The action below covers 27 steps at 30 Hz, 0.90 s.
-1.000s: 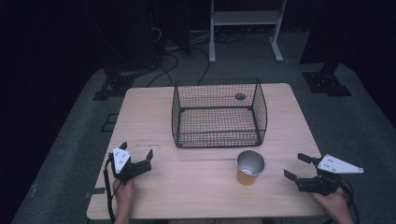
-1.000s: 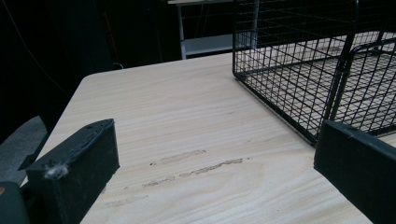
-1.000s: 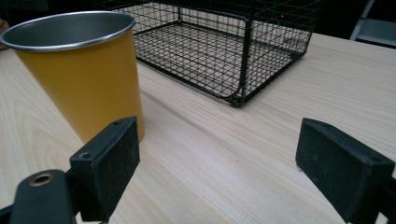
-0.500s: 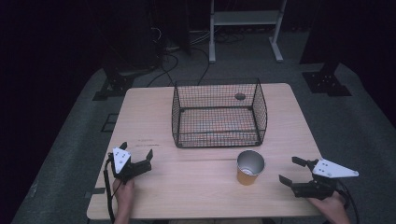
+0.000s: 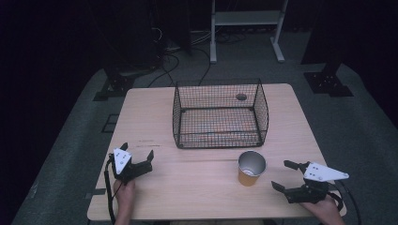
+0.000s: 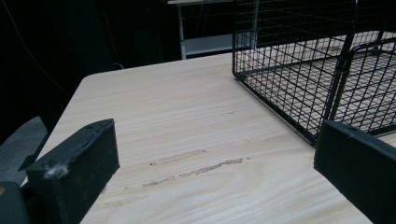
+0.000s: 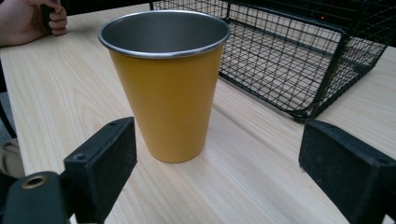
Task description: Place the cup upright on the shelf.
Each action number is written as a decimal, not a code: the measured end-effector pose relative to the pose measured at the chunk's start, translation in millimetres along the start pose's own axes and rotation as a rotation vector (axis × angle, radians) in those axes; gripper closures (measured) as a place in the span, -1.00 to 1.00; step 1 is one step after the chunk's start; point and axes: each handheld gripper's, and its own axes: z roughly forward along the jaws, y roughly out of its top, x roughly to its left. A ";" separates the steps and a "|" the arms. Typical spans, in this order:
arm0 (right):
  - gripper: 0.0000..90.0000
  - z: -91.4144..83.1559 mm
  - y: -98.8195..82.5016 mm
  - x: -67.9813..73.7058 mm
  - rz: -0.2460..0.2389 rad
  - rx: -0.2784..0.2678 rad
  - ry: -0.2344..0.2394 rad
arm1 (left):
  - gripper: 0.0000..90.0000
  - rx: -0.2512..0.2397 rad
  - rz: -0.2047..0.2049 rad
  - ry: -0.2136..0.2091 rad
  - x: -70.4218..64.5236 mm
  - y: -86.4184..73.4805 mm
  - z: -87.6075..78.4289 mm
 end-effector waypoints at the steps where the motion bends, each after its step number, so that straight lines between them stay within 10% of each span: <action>1: -0.76 0.0 0.0 0.0 0.000 0.000 0.000 | -1.00 0.000 0.000 0.000 0.0 0.0 0.0; 27: -0.85 21.5 8.8 11.3 -0.015 0.036 0.047 | -1.00 -0.001 -0.003 0.001 0.3 0.0 0.0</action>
